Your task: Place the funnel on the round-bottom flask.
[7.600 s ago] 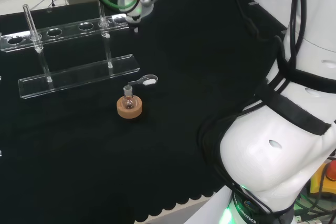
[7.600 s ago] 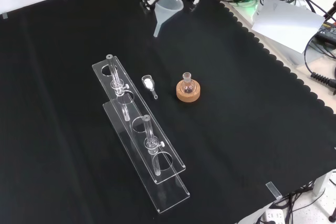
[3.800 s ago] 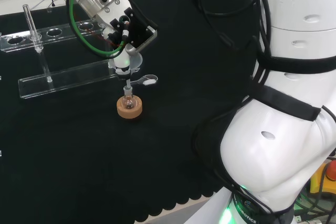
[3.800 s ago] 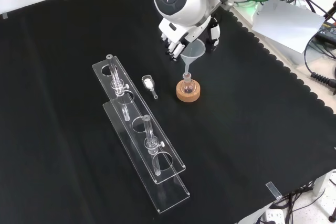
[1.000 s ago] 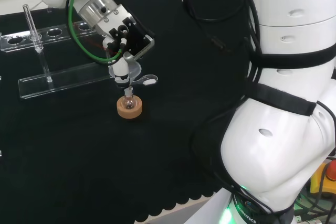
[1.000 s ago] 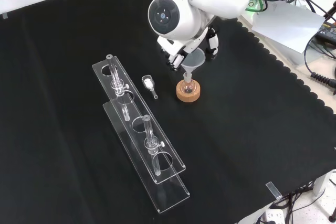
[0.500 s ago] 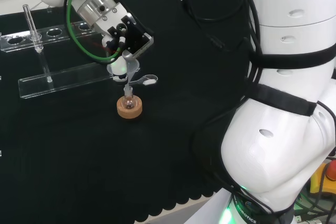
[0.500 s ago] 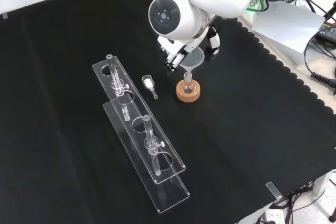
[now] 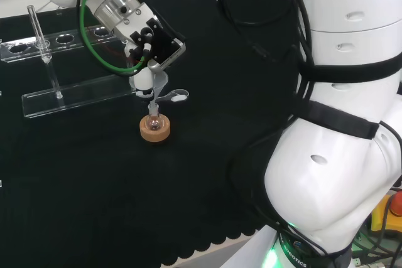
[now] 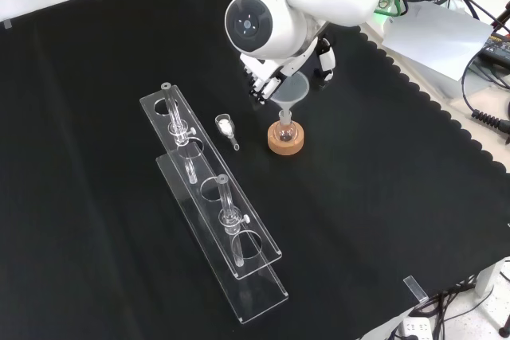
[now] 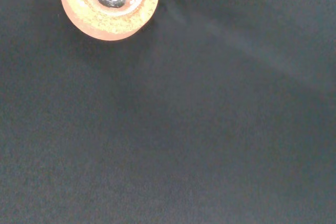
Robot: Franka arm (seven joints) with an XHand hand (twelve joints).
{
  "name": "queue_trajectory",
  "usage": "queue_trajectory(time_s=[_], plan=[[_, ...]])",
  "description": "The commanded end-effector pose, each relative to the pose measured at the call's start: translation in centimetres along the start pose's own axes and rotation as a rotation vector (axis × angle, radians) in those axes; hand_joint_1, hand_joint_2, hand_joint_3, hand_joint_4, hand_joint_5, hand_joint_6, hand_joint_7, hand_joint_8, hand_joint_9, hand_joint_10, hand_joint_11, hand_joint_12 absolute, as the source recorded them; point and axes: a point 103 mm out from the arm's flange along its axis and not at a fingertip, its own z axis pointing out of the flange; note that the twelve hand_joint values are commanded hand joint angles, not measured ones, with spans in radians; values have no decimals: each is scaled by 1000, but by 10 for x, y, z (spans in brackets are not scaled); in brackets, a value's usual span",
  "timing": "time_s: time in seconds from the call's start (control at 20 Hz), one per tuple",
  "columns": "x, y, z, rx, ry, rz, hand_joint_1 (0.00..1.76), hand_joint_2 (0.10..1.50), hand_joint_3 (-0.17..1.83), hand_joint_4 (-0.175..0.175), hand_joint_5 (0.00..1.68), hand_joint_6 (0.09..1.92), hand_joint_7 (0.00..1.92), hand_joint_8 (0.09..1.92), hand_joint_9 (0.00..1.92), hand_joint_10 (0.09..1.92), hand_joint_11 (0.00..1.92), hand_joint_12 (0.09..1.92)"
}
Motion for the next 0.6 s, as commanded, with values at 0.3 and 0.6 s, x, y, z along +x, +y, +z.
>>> queue_trajectory(time_s=[0.3, 0.6], plan=[[-4, -12, 1, -40, 14, 1, 605, 565, 444, -56, 156, 87, 2, 643, 272, 800, 416, 1383], [-14, -29, -11, -113, 22, 11, 586, 581, 384, -54, 143, 87, 0, 624, 242, 824, 402, 1394]])
